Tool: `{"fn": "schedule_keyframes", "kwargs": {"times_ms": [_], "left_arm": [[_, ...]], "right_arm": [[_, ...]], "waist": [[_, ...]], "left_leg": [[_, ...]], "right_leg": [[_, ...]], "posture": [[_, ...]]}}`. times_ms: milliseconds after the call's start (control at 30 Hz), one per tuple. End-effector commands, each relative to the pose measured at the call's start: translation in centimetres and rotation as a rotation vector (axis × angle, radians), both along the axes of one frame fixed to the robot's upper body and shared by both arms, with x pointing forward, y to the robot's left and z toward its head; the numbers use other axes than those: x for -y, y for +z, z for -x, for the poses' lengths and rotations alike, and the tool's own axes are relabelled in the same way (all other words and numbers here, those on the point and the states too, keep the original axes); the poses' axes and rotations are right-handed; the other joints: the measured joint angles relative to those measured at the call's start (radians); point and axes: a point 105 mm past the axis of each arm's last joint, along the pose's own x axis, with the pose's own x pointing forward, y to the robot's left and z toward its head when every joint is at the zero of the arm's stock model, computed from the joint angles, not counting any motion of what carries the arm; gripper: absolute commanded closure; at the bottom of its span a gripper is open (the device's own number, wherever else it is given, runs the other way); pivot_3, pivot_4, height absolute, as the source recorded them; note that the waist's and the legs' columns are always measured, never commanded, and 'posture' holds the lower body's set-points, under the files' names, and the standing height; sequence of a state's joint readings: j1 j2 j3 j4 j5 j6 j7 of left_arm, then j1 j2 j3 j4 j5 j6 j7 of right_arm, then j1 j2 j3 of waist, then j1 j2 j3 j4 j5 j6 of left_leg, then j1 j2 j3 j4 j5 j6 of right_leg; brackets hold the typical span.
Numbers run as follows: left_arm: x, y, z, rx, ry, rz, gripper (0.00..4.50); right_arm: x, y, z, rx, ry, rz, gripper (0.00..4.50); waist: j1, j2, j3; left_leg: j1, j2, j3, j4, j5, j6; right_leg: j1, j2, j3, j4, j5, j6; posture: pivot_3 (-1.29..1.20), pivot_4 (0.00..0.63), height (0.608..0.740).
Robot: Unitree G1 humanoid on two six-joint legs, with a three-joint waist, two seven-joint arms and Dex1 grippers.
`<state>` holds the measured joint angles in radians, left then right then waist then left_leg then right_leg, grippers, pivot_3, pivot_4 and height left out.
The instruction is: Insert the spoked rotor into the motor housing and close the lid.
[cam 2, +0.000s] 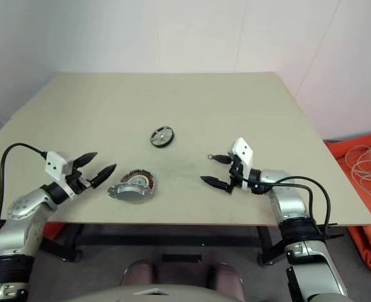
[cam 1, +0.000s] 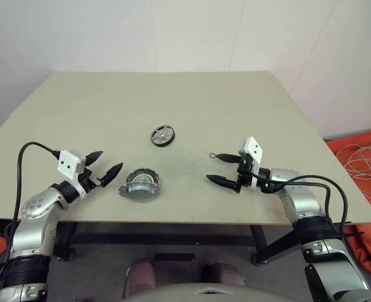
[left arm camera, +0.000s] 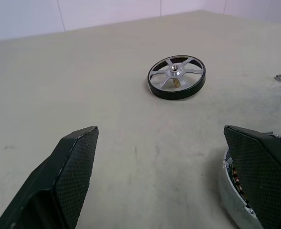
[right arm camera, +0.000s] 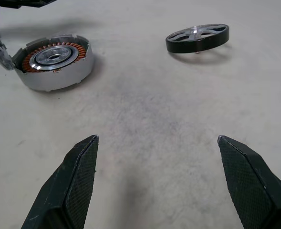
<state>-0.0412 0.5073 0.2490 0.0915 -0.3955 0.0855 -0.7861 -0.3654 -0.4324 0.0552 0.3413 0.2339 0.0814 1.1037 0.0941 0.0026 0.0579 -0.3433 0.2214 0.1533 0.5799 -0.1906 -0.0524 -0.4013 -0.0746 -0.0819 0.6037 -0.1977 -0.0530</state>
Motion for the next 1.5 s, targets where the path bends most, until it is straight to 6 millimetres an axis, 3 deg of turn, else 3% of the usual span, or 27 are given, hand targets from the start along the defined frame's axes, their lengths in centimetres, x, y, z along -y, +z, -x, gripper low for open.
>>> {"fn": "schedule_keyframes", "kwargs": {"times_ms": [33,500,767,1200,1500], "left_arm": [[-0.2,1.2,-0.4,0.038,-0.004,-0.016,0.03],[-0.5,0.2,-0.2,-0.022,0.011,0.003,0.03],[0.1,-0.7,-0.2,-0.198,0.029,0.001,0.03],[2.5,2.7,-0.9,-0.545,-0.087,-0.057,0.03],[3.5,1.2,-1.1,-0.712,-0.064,-0.13,0.03]], "right_arm": [[-0.5,1.6,-0.7,0.067,0.007,-0.01,0.0],[-0.8,1.5,-0.5,0.076,0.011,-0.007,0.0],[-0.7,1.6,-0.6,0.078,0.007,0.0,0.0],[-0.8,1.9,-1.2,0.093,0.013,0.007,0.0],[-0.9,1.9,-0.9,0.104,0.012,0.002,0.0]], "waist": [[0.0,0.0,0.0],[0.0,0.0,0.0],[0.0,0.0,0.0],[-0.001,0.001,0.0],[-0.002,0.001,0.0]], "left_leg": [[0.0,0.0,0.0,0.0,0.0,0.0],[0.0,0.0,0.0,0.0,0.0,0.0],[0.0,0.0,0.0,0.0,0.0,0.0],[0.002,-0.003,0.0,0.0,0.0,0.0],[0.0,-0.004,0.0,0.0,0.0,0.0]], "right_leg": [[0.0,0.0,0.0,0.0,0.0,0.0],[0.0,0.0,0.0,0.0,0.0,0.0],[0.0,0.0,0.0,0.0,0.0,0.0],[0.001,0.0,0.001,0.002,0.0,-0.001],[0.0,0.0,0.001,0.002,0.001,-0.002]], "posture": [[0.0,0.0,0.74],[0.0,0.0,0.74],[0.0,0.0,0.74],[0.0,0.0,0.74],[0.0,0.0,0.74]]}}
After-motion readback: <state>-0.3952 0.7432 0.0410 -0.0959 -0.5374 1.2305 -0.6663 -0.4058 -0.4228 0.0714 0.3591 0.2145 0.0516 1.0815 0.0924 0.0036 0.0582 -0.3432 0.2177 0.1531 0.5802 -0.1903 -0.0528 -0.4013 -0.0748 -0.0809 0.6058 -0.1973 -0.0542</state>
